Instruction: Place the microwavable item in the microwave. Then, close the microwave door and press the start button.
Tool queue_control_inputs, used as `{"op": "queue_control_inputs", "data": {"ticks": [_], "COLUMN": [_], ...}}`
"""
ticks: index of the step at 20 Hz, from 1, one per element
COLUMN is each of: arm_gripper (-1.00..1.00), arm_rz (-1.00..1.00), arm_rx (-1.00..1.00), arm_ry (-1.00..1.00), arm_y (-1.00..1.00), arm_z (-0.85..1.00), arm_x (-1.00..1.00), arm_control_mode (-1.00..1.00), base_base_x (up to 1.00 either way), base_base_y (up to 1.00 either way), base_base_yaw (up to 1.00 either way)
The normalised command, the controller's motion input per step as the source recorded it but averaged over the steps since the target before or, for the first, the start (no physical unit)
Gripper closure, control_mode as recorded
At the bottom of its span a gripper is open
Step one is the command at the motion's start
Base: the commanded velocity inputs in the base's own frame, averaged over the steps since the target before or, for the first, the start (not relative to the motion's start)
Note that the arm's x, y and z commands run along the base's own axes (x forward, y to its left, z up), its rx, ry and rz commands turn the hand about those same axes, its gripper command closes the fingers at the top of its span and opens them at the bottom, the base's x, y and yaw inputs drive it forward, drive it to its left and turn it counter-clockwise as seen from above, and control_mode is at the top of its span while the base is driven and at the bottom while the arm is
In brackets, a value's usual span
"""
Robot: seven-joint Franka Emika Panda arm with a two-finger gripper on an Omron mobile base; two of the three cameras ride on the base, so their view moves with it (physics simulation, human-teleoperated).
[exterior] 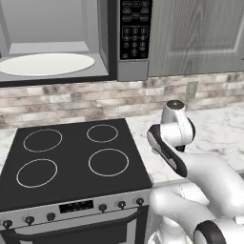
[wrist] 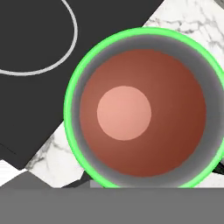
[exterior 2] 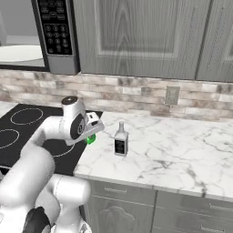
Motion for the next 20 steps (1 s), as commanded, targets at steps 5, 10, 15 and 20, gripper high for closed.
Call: {"op": "queue_control_inputs", "data": {"ticks": [5, 10, 15, 20], "arm_gripper": [1.00, 1.00, 1.00, 1.00], "arm_rz": [0.01, 0.00, 0.00, 0.00], "arm_rx": [0.00, 0.02, 0.02, 0.15], "arm_ry": [-0.13, -0.02, 0.07, 0.21], "arm_y": [0.01, 0.03, 0.12, 0.01], "arm_z": [0.99, 0.49, 0.09, 0.32], "arm_x": [-0.79, -0.55, -0.15, -0.41], "arm_control_mode": [-1.00, -1.00, -1.00, -1.00], "base_base_x": [0.00, 0.00, 0.00, 0.00], "base_base_y": [0.00, 0.00, 0.00, 0.00], "base_base_yaw": [0.00, 0.00, 0.00, 0.00]}}
